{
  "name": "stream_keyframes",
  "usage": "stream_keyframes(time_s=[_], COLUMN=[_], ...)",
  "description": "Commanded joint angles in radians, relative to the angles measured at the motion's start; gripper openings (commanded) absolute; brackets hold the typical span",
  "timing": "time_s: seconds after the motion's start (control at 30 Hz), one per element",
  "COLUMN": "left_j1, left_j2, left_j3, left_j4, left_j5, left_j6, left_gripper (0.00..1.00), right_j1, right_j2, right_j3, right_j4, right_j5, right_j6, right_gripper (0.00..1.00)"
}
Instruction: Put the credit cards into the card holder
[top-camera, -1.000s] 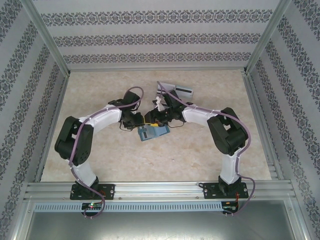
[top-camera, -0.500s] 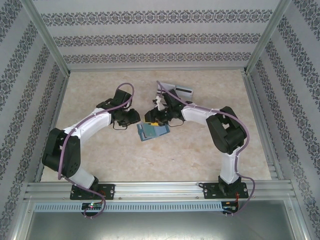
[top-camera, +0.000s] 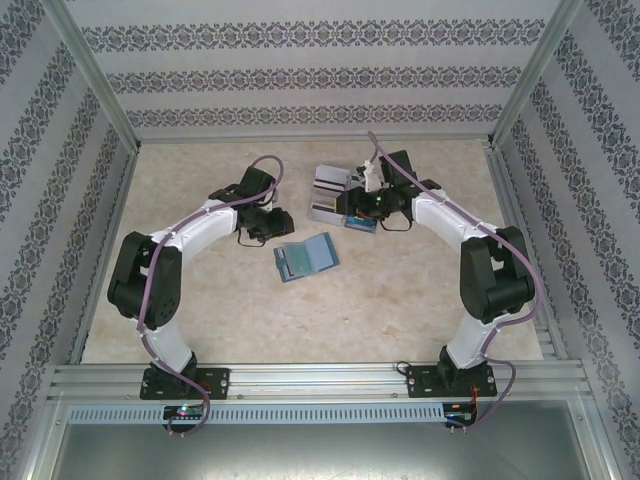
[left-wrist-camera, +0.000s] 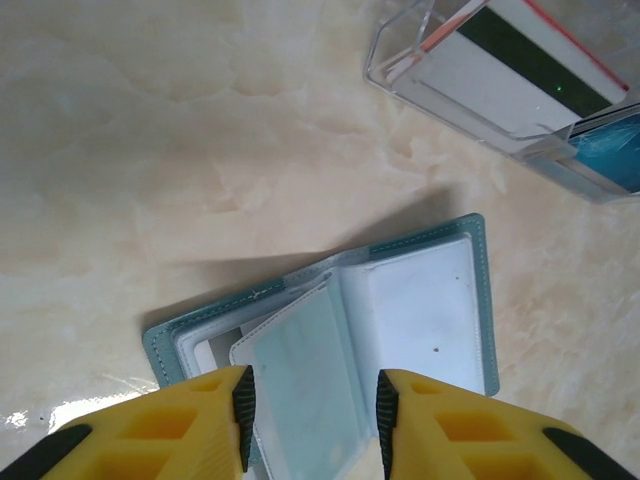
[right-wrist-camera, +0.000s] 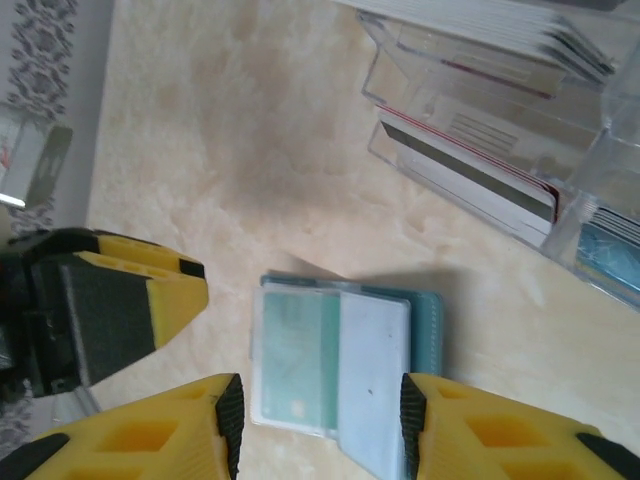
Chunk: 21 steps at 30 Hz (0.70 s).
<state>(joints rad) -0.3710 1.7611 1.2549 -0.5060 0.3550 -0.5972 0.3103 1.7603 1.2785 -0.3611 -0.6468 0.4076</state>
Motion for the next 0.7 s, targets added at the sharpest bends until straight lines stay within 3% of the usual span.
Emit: stream_keyframes(time_s=[0.0,0.3,0.4,0.57,0.67], left_j1=[0.009,0.01,0.011,0.017,0.018], left_j2=[0.006,0.169,0.246,0.34,0.384], left_j3=[0.014,0.234,0.327,0.449,0.504], left_j4=[-0.014,-0.007,0.001,0.017,0.014], left_j5=[0.0,0.014,0.023,0.047,0.063], left_j6=[0.049,0.121,0.129,0.124,0.12], left_gripper=[0.41,0.46,0.47,0.47,0.47], right_j1=[-0.006,-0.087,-0.076,-0.055,-0.072], right_j2=[-0.021,-0.043,-0.01,0.072,0.118], right_j3=[0.026,0.149,0.222,0.375,0.454], right_j4=[-0.107,-0.171,-0.169,-0.234,-0.269], right_j5=[0.096,0.452,0.465,0.6,0.593], right_j6=[-0.125,-0.312,-0.38,-0.501,-0.547], right_gripper=[0.48,0.51,0.53,0.58,0.59])
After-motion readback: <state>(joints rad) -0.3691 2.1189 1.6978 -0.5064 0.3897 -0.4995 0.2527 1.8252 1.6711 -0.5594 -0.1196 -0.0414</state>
